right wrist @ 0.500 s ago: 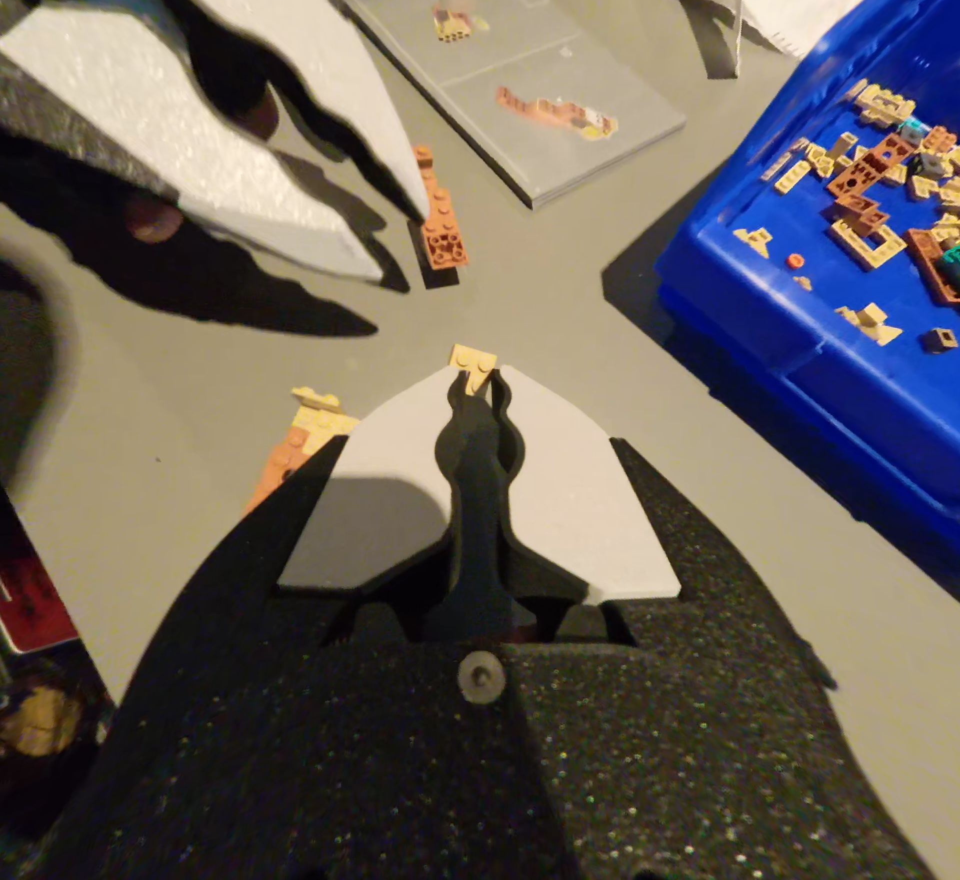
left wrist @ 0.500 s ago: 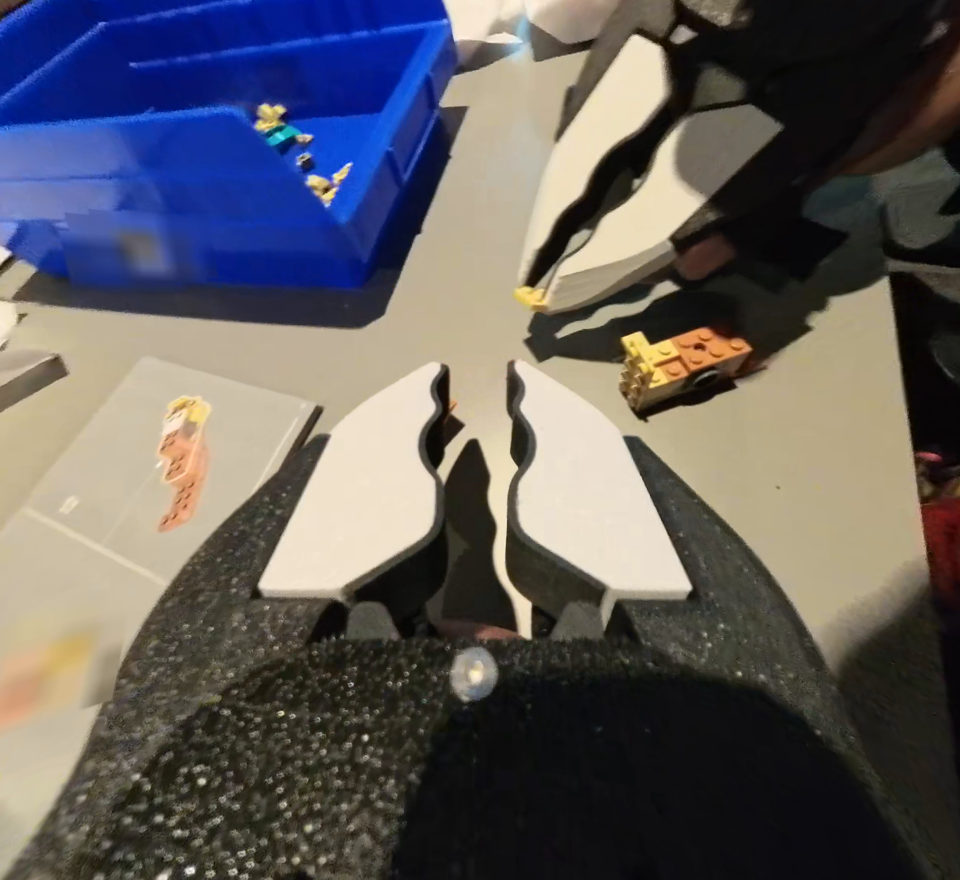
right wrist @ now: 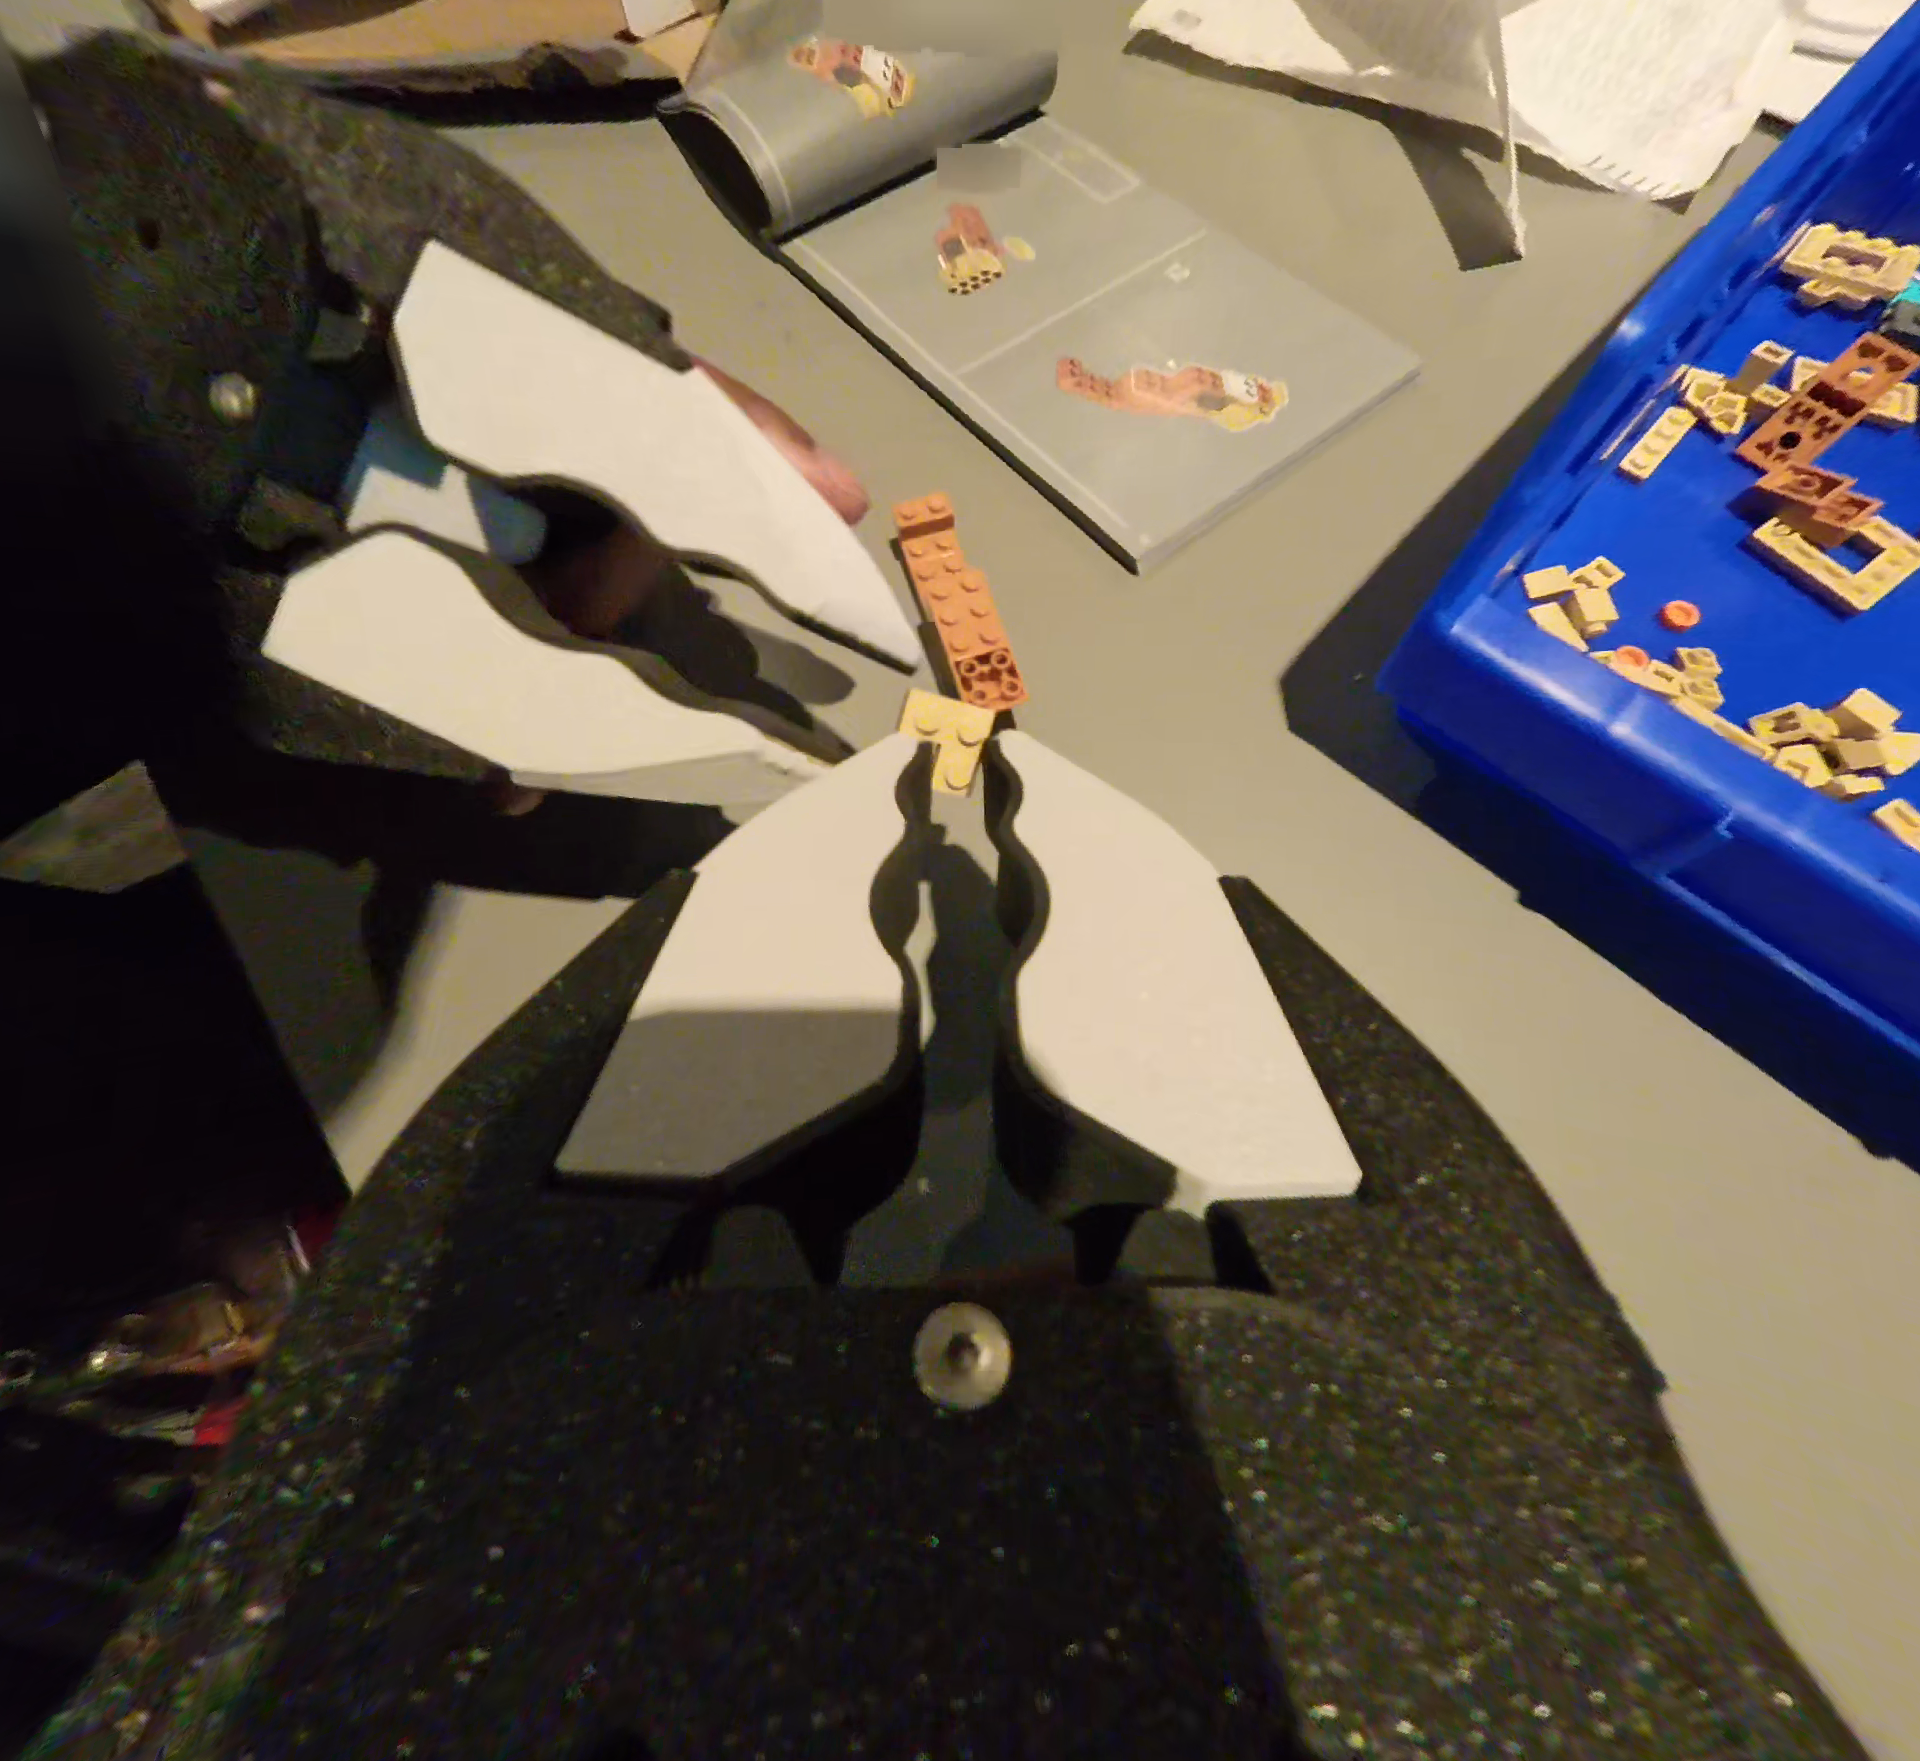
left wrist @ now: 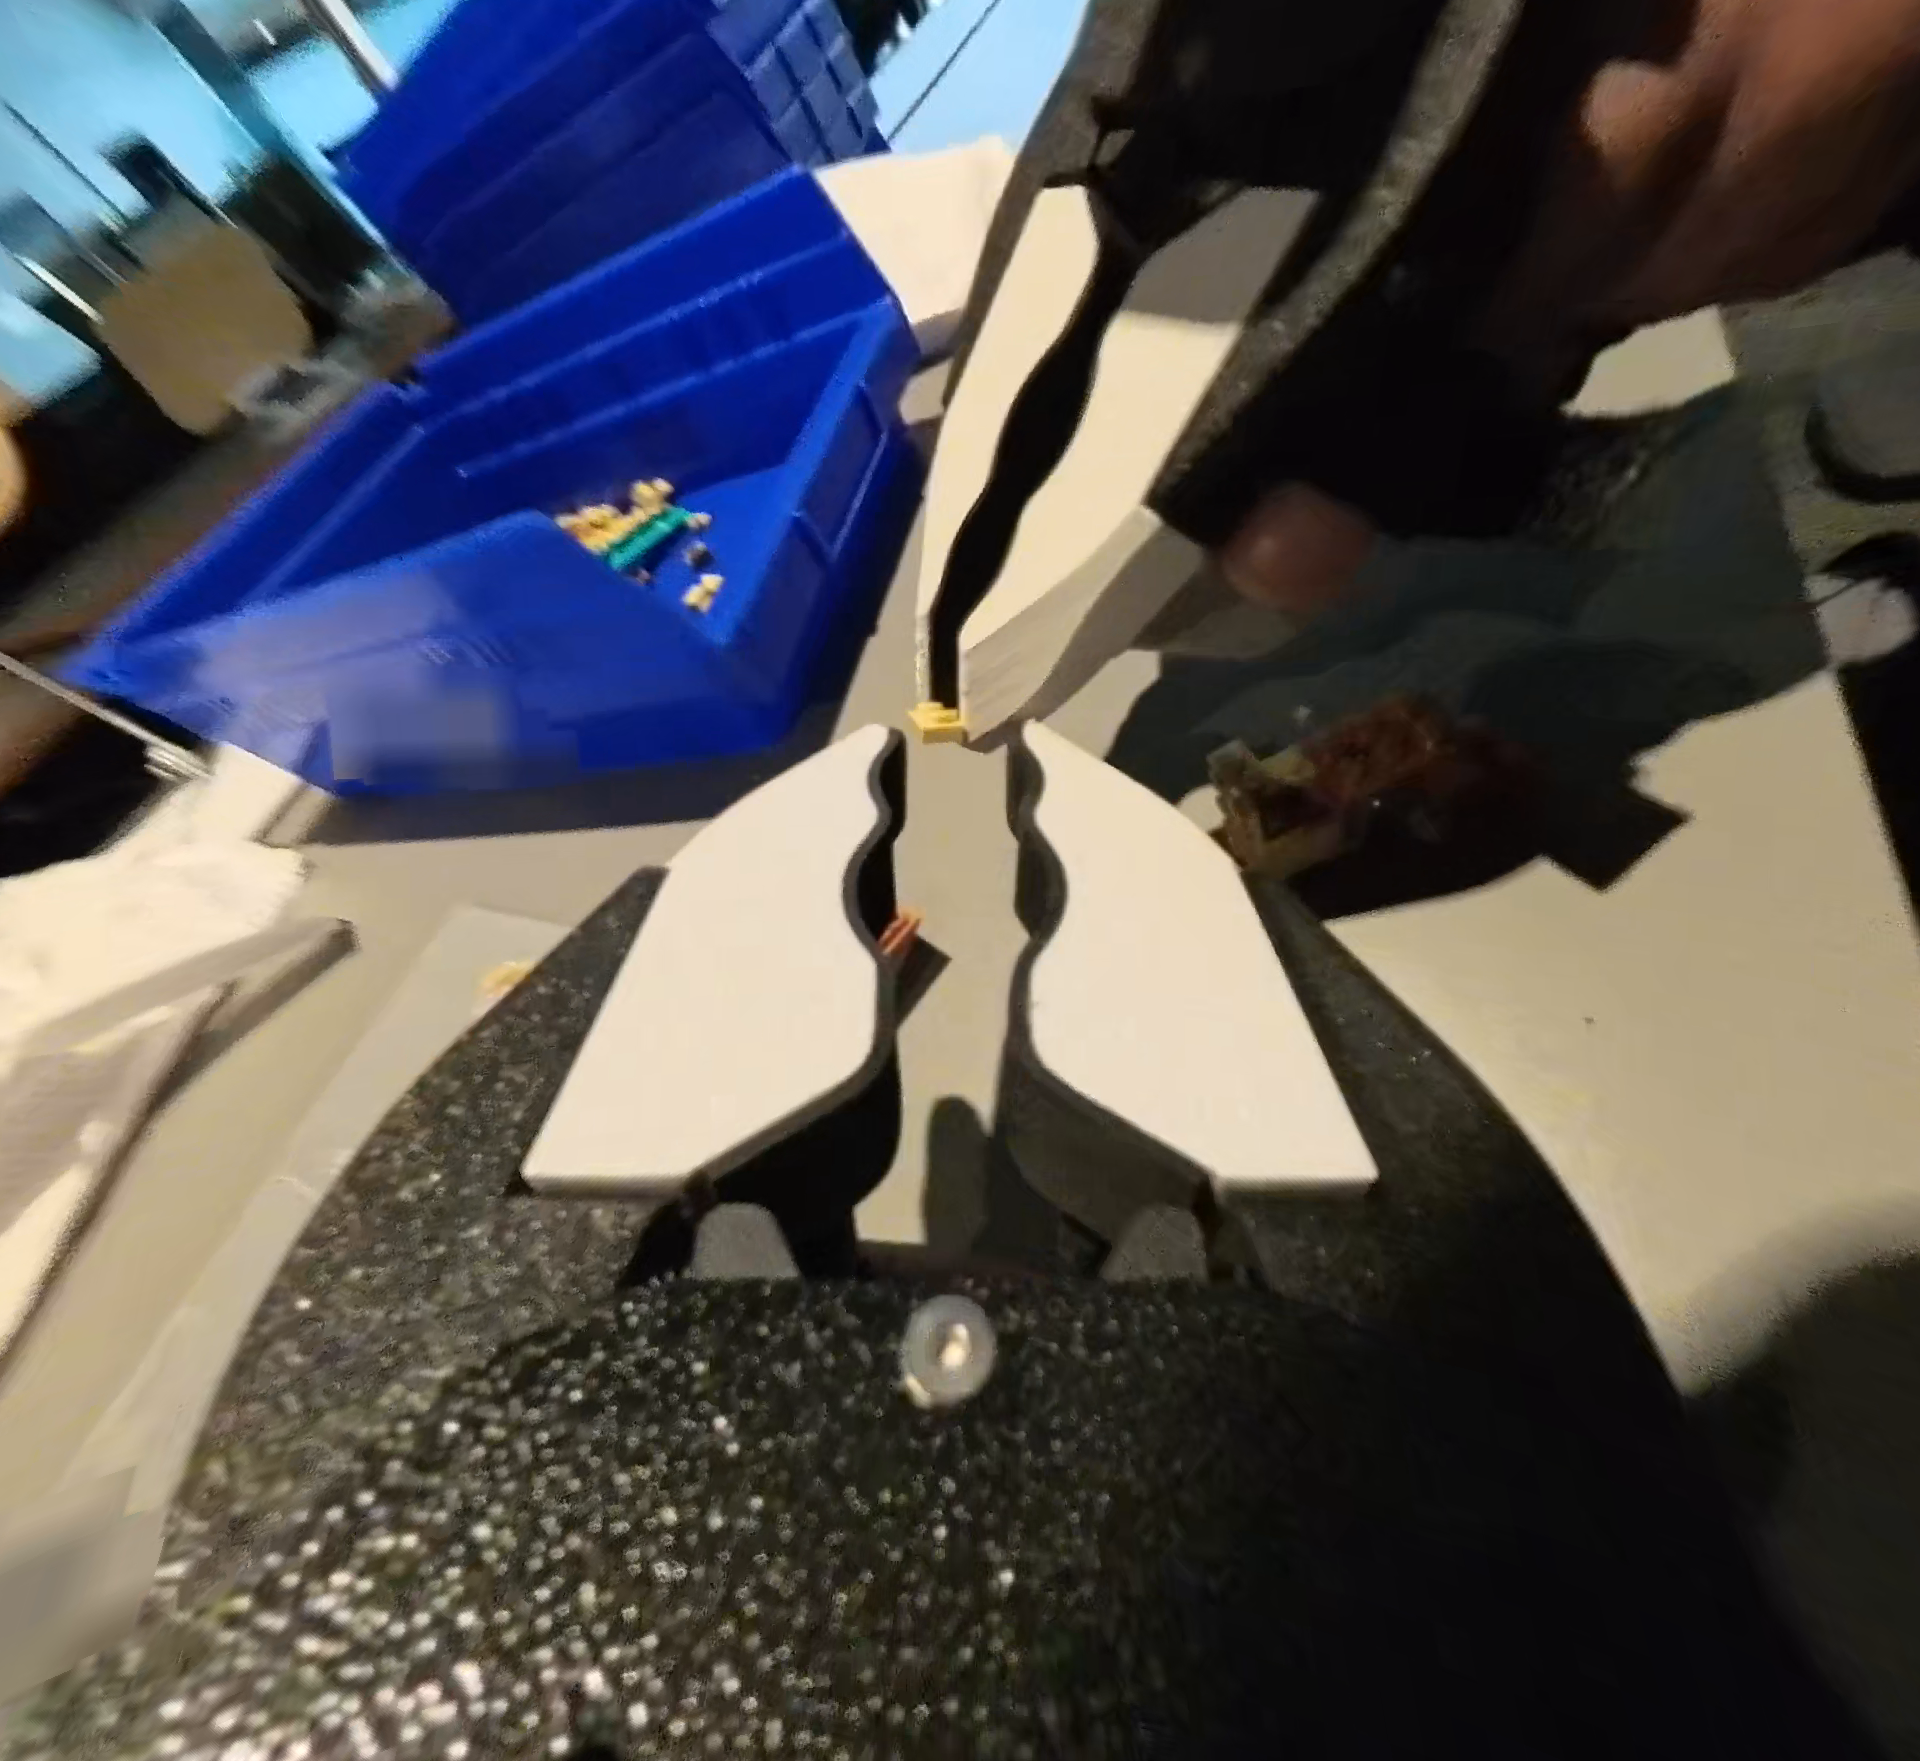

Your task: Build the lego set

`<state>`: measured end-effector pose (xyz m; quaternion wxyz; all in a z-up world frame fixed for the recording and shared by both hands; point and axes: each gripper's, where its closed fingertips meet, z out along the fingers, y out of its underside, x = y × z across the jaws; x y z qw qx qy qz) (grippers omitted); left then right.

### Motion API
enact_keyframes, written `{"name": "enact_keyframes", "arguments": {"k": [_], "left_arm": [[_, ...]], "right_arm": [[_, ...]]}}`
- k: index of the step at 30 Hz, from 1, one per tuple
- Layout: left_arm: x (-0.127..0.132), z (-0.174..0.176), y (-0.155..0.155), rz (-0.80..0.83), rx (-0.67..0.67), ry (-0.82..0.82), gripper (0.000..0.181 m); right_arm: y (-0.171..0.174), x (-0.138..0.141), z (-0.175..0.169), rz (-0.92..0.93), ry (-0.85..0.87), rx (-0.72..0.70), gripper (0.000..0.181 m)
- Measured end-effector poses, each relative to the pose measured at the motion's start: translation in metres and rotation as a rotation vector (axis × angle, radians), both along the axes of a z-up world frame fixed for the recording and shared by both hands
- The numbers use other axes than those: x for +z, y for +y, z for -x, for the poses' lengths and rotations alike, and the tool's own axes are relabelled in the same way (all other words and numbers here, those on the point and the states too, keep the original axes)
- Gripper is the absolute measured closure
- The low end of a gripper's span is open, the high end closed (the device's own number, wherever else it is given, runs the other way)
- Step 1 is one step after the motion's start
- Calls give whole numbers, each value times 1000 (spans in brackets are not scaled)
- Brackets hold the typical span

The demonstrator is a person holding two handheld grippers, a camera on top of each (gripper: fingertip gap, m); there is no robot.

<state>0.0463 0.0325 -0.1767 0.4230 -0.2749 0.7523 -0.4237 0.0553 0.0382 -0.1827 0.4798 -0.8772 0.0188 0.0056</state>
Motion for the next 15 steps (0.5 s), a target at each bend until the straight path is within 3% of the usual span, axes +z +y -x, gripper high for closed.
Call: {"name": "enact_keyframes", "arguments": {"k": [6,15], "left_arm": [[-3,4,4,-180,51,-132,163],[1,8,12,-205,20,-192,164]], "right_arm": [[2,5,10,-2,69,49,173],[10,4,16,34,40,127,173]]}}
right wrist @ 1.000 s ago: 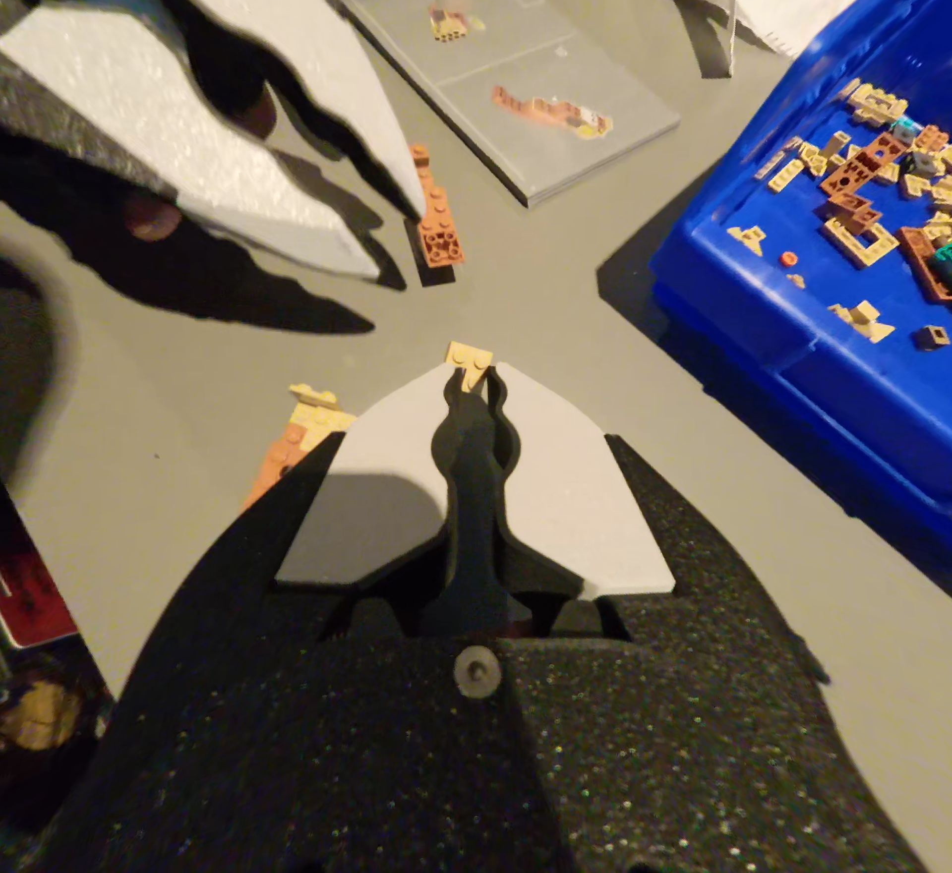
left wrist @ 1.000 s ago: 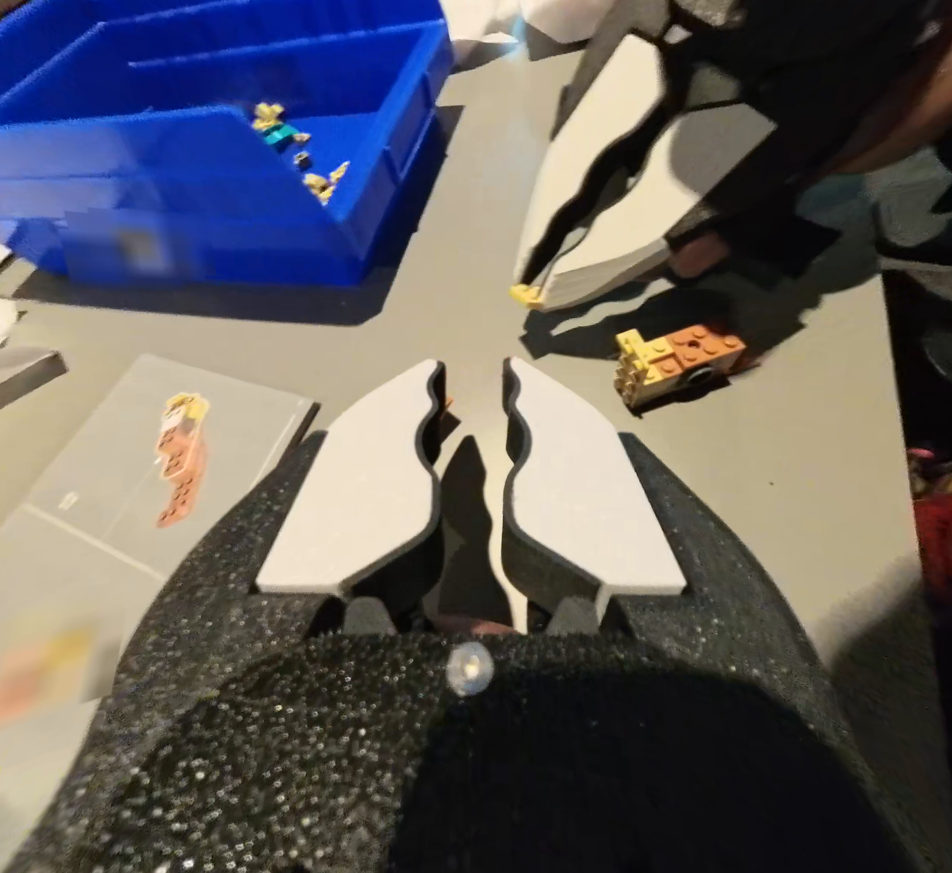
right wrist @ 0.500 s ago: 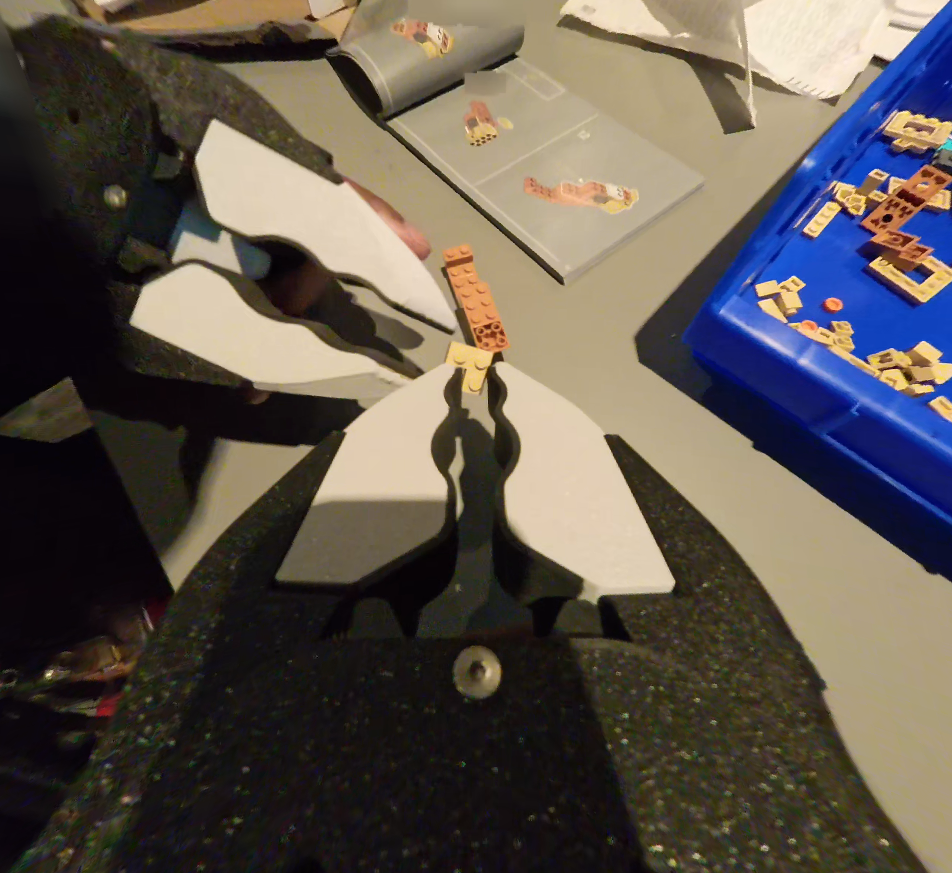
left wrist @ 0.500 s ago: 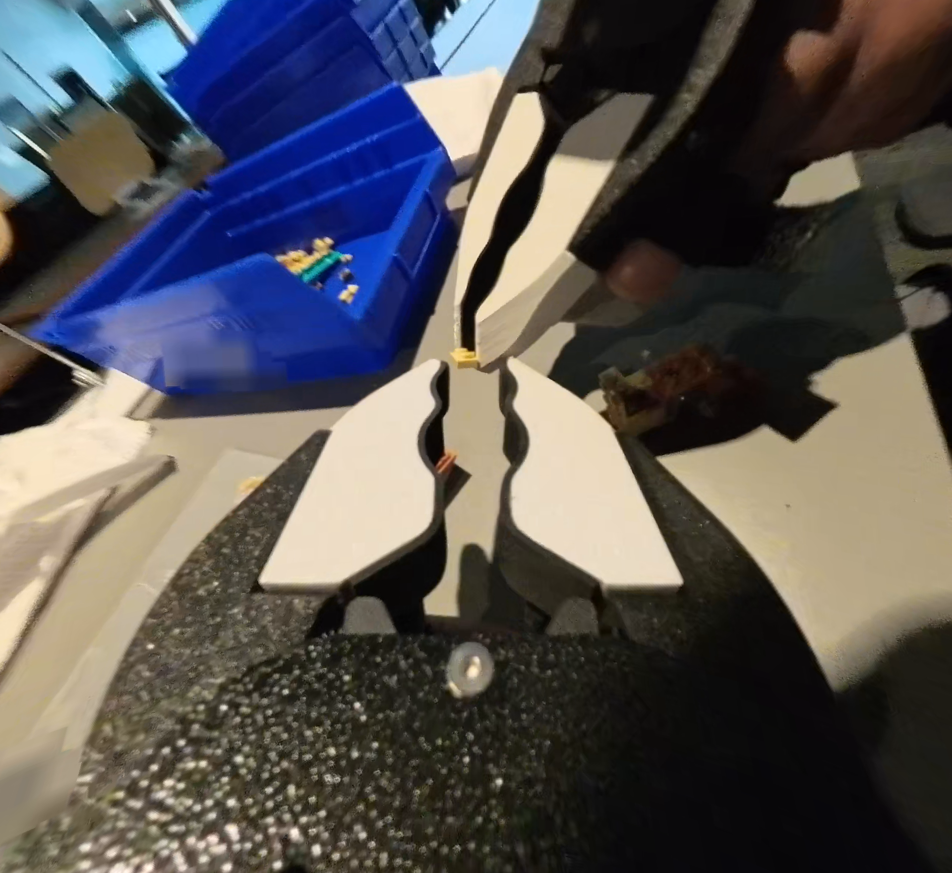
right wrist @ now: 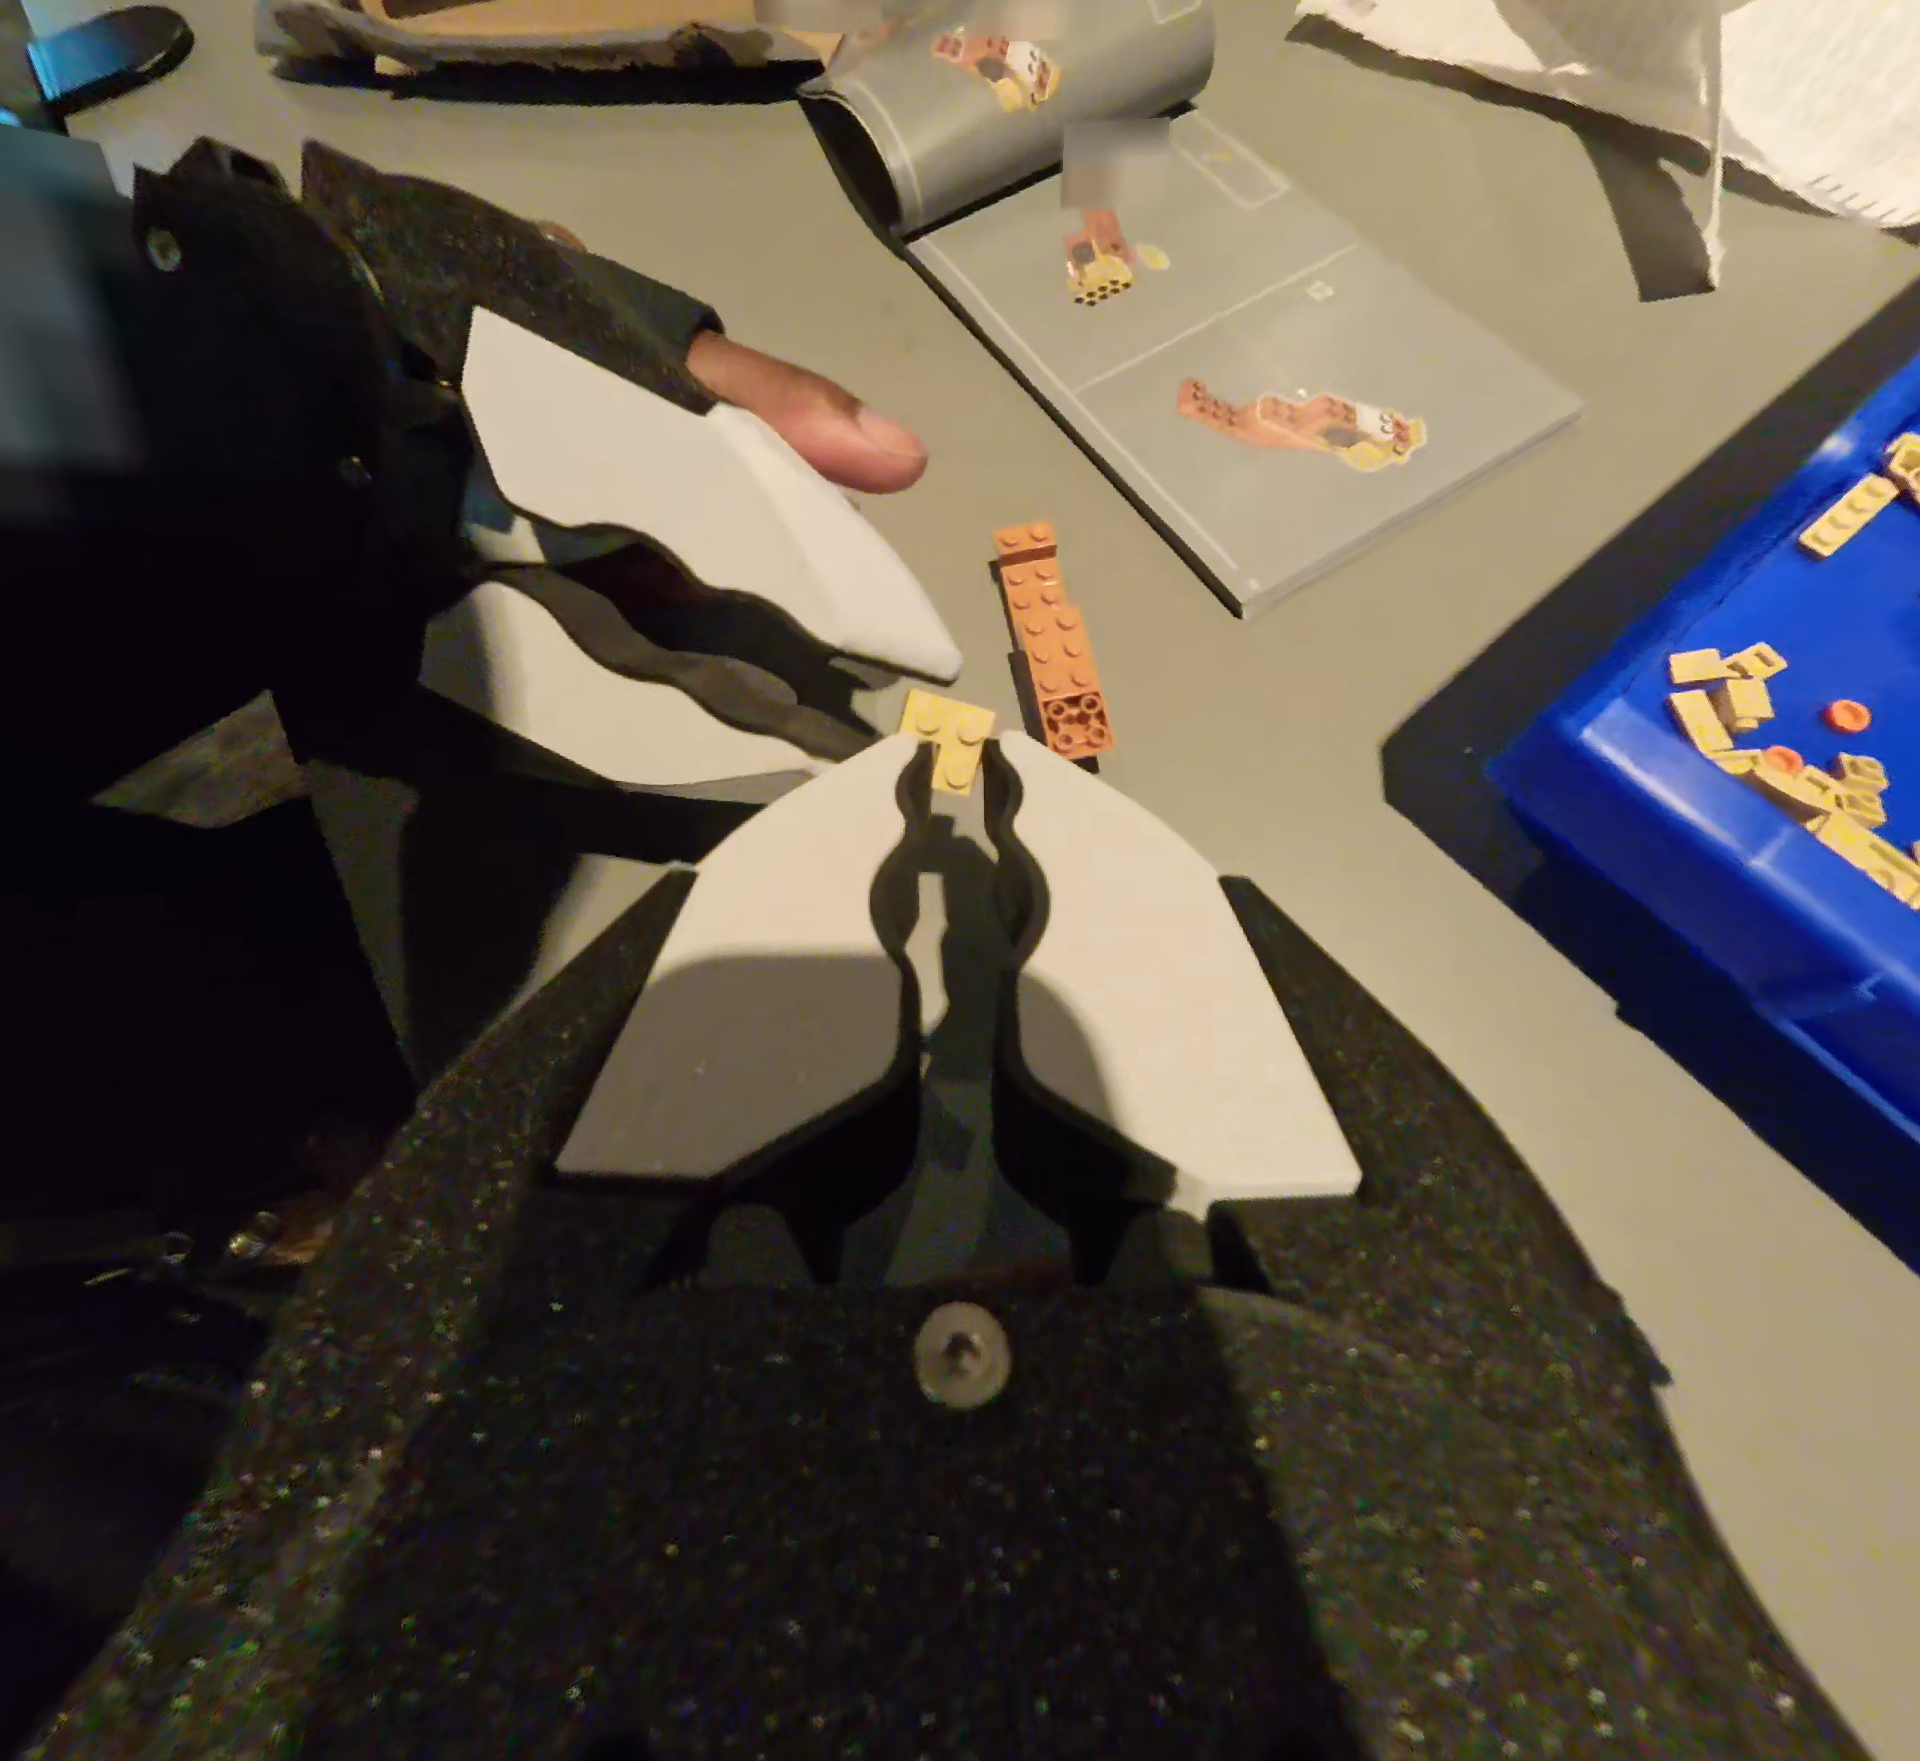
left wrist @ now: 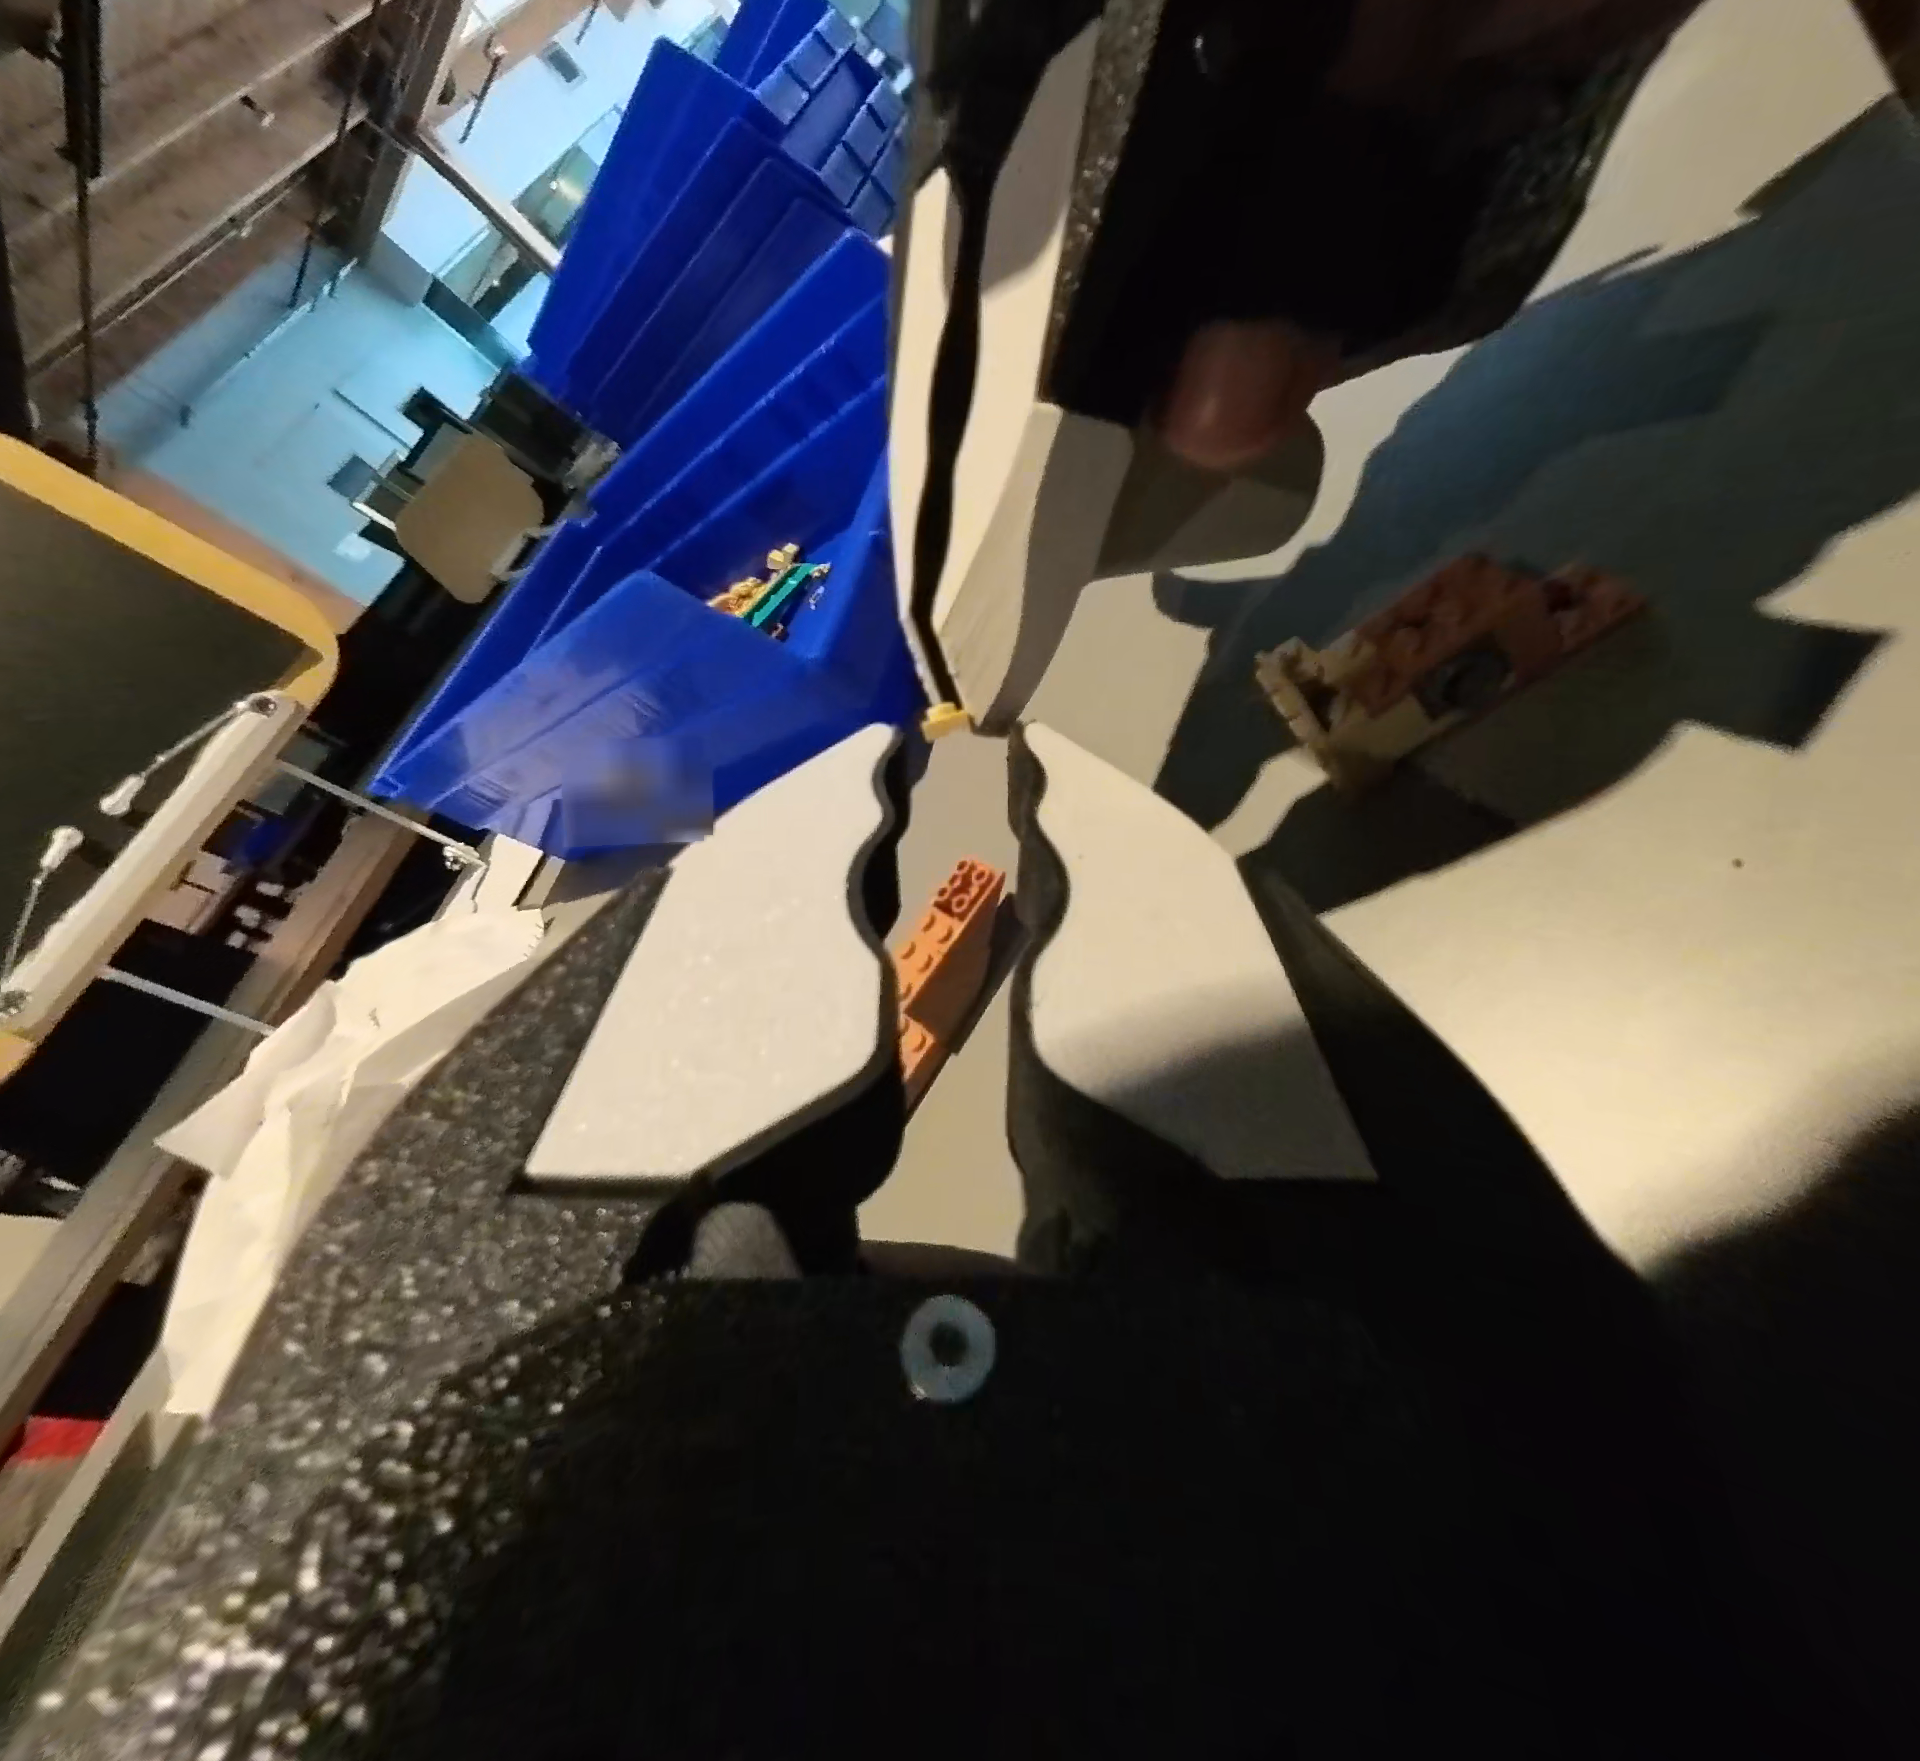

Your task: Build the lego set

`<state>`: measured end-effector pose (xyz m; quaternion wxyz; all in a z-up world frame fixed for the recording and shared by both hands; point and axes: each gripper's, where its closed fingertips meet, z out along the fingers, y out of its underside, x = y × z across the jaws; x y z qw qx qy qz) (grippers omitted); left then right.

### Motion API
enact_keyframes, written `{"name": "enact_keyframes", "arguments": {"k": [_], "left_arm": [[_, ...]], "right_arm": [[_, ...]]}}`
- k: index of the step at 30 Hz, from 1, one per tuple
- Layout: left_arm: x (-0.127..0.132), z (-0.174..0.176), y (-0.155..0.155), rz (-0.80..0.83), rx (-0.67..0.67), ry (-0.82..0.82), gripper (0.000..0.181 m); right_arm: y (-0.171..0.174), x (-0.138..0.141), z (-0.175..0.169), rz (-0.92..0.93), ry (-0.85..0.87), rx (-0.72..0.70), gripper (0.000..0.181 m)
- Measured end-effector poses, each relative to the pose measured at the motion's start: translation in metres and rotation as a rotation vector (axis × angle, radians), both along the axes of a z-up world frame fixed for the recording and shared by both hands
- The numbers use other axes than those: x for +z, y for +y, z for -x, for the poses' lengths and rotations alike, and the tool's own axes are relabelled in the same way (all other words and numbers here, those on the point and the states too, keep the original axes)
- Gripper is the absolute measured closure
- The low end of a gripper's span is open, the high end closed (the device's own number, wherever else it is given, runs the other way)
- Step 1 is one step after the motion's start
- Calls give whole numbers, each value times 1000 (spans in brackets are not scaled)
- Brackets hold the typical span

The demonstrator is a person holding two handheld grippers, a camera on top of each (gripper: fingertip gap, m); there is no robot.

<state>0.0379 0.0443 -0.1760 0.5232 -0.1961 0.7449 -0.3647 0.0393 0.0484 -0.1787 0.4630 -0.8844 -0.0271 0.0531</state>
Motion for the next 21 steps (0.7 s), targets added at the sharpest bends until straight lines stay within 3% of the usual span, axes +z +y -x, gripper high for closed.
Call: {"name": "enact_keyframes", "arguments": {"k": [12,21], "left_arm": [[-6,-1,4,-99,21,-33,162],[3,-2,14,-3,64,-32,157]], "right_arm": [[9,-3,10,16,-55,63,173],[9,4,-3,-47,-67,-21,173]]}}
